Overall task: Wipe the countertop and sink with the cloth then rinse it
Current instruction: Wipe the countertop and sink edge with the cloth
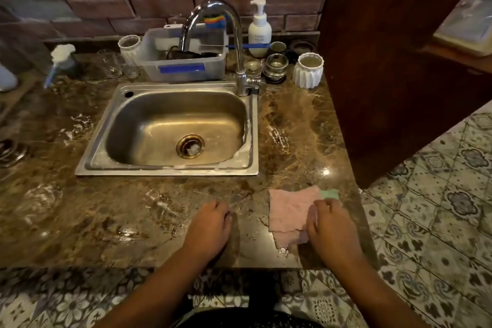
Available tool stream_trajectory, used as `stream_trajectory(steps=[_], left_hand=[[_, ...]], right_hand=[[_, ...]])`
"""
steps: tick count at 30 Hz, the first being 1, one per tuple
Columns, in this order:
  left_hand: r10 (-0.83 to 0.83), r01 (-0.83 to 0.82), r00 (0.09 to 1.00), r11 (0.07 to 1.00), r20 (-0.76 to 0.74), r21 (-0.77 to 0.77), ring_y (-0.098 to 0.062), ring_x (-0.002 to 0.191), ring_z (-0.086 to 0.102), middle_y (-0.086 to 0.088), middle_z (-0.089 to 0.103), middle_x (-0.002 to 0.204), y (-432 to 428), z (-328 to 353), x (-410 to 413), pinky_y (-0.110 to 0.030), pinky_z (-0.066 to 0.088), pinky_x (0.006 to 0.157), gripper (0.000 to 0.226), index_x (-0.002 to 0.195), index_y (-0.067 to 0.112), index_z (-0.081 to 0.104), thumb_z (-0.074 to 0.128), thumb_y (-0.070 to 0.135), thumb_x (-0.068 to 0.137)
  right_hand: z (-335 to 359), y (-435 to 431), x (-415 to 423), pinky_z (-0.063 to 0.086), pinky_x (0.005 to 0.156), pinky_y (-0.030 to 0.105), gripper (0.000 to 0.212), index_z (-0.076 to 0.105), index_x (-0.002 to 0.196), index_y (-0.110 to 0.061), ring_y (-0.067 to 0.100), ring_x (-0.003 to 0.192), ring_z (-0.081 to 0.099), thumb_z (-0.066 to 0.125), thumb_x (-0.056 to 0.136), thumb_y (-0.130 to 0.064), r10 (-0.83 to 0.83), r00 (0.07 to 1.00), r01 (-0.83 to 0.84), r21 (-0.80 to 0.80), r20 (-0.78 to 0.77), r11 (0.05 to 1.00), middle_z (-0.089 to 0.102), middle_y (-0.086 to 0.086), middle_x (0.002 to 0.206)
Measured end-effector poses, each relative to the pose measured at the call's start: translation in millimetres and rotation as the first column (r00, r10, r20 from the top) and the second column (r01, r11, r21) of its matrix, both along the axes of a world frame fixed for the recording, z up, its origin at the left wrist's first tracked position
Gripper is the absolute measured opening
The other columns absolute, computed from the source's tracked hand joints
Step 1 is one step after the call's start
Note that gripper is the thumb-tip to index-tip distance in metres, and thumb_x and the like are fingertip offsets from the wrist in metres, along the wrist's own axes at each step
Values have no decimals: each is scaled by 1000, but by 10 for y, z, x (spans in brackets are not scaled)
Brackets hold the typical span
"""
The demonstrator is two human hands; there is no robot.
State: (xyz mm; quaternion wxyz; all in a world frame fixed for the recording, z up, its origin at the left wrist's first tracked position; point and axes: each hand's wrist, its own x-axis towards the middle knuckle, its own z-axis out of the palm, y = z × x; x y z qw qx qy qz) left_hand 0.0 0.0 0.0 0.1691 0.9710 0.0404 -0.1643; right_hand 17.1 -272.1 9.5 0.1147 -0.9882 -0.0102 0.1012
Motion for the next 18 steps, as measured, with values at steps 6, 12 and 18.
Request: stream_trajectory(steps=[6, 12, 18], left_hand=[[-71, 62, 997, 973, 34, 223, -38, 144, 39, -14, 43, 155, 8, -404, 102, -63, 38, 107, 62, 146, 18, 48, 52, 48, 92], [-30, 21, 999, 981, 45, 193, -26, 157, -2, -6, 3, 170, -85, -532, 111, -62, 1, 119, 69, 161, 26, 13, 27, 55, 100], [-34, 24, 998, 981, 52, 192, -28, 157, 7, -7, 13, 170, -67, -563, 101, -64, 12, 119, 66, 161, 25, 21, 29, 53, 102]], right_hand=[[-187, 381, 190, 24, 123, 46, 84, 16, 155, 2, 39, 150, 18, 56, 95, -41, -217, 966, 228, 66, -141, 971, 16, 25, 163], [-393, 647, 284, -1, 125, 48, 87, 7, 158, 2, 35, 154, -1, 49, 98, -45, -376, 920, 390, 174, -109, 904, 2, 22, 167], [-558, 657, 742, 9, 123, 55, 88, 16, 156, 0, 37, 153, 9, 31, 91, -57, -301, 953, 298, 69, 32, 952, 15, 23, 165]])
